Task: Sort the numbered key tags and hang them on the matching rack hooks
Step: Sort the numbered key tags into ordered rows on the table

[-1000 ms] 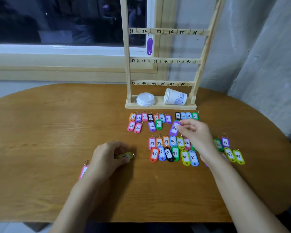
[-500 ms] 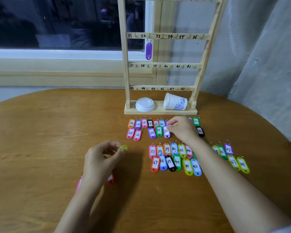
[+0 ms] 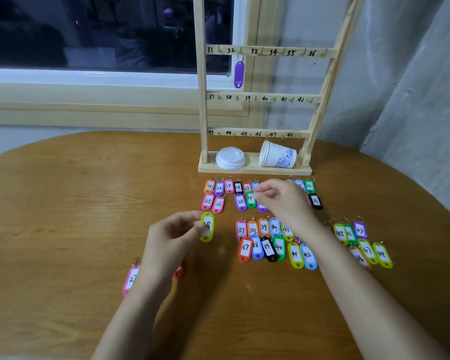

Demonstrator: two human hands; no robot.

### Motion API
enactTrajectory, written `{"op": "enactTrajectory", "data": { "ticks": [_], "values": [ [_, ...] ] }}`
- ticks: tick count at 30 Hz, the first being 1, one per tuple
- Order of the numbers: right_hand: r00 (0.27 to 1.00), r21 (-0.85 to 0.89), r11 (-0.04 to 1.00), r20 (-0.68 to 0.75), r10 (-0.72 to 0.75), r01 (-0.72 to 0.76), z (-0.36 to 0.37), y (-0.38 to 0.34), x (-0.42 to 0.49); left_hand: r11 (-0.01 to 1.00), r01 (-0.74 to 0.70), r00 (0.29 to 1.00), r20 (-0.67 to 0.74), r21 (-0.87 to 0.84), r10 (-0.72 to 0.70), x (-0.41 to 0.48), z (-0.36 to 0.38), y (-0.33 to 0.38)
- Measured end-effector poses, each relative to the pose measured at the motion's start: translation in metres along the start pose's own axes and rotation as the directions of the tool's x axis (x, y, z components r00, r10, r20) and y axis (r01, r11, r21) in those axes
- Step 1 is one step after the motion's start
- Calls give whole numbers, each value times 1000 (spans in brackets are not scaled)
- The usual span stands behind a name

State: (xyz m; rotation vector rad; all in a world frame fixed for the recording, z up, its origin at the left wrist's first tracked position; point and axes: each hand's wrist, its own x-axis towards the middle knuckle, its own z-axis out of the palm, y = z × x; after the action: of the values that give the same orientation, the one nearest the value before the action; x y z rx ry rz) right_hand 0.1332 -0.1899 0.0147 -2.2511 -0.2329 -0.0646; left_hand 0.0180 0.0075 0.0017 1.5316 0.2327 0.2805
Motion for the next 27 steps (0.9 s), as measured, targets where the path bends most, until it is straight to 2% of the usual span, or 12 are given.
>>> {"op": "enactTrajectory", "data": {
  "ticks": [3, 6, 14, 16, 22, 27],
  "values": [
    [990, 198, 979, 121, -67, 42, 6, -19, -36, 998, 25, 1000, 14, -55, -25, -4, 6, 1],
    [982, 308, 951, 162, -92, 38, 17, -26, -63, 998, 34, 999, 22, -53, -33, -7, 9, -1],
    [982, 387, 921, 182, -43, -31, 36, -30, -85, 1000, 18, 997, 68, 26, -19, -14, 7, -2],
    [988, 410, 911, 152, -28, -37, 35, -30, -86, 998, -6, 999, 42, 59, 4, -14, 2, 0],
    [994, 487, 869, 89, 58, -94, 25, -22, -88, 936, -70, 985, -122, 346, 119, -6, -39, 0],
    [994, 484, 870, 87, 63, -97, 24, -19, -89, 859, -70, 985, -104, 506, 141, -12, -53, -3]
  ]
}}
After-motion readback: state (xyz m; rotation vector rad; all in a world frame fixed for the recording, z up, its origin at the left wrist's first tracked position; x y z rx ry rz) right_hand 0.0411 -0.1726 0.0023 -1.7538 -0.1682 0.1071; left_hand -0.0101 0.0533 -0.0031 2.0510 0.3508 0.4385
